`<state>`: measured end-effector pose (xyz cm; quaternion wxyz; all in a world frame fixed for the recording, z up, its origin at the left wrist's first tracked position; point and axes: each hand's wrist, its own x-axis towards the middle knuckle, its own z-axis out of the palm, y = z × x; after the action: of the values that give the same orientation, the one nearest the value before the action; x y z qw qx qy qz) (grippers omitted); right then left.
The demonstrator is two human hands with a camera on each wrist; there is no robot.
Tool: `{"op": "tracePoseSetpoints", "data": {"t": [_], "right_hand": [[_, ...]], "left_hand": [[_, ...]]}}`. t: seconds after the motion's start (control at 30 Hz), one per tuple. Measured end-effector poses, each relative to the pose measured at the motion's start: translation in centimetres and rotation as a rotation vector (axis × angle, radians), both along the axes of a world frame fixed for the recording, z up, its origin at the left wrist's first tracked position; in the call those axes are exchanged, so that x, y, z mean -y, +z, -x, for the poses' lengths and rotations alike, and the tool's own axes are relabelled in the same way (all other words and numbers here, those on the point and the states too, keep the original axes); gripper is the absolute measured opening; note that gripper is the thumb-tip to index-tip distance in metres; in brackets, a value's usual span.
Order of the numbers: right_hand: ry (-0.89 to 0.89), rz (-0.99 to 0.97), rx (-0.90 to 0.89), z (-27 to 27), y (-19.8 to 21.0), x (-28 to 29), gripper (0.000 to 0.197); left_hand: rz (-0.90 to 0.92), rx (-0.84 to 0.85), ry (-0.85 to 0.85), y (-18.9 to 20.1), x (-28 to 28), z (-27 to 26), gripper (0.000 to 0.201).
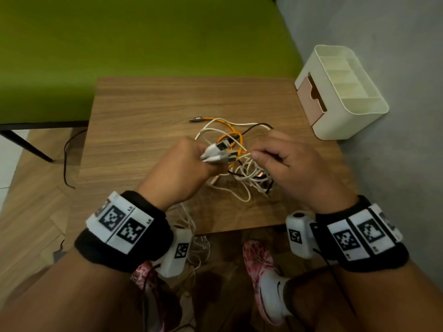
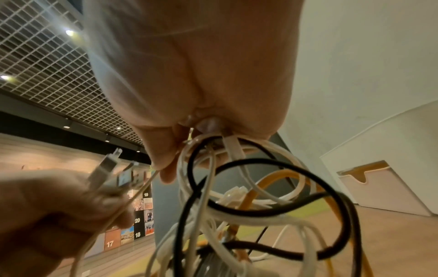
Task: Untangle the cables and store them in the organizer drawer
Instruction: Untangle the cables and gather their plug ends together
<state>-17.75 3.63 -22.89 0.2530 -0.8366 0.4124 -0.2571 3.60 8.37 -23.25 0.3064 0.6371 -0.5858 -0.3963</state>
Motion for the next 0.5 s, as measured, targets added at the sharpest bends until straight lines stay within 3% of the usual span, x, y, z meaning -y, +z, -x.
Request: {"op": "tracePoseSetpoints", "data": {"t": [0.1, 0.2, 0.37, 0.43, 0.5], "right_hand": [[0.035, 0.071, -0.02, -0.7, -0.4, -0.3, 0.029], [0.034, 0.08, -0.029, -0.8, -0.3, -0.2, 0.026], [-0.079, -0.104, -0.314, 0.0, 0.6, -0.2, 0.023], [-0.167, -0.199, -0.343, 0.6, 1.2, 0.2, 0.021], [-0.208, -0.154, -0.382, 0.8, 1.4, 0.4, 0.021]], "left_hand": [[0.012, -0.05, -0.059, 0.2, 0.0, 1.3, 0.02], [0.057, -0.105, -0.015, 0.8, 0.0, 1.4, 0.014], [0.079, -0.547, 0.213, 1.5, 0.5, -0.7, 0.023], [0.086, -0.66, 0.264, 1.5, 0.7, -1.9, 0.025], [0.074, -0.7, 0.292, 1.3, 0.9, -2.4, 0.025]]}}
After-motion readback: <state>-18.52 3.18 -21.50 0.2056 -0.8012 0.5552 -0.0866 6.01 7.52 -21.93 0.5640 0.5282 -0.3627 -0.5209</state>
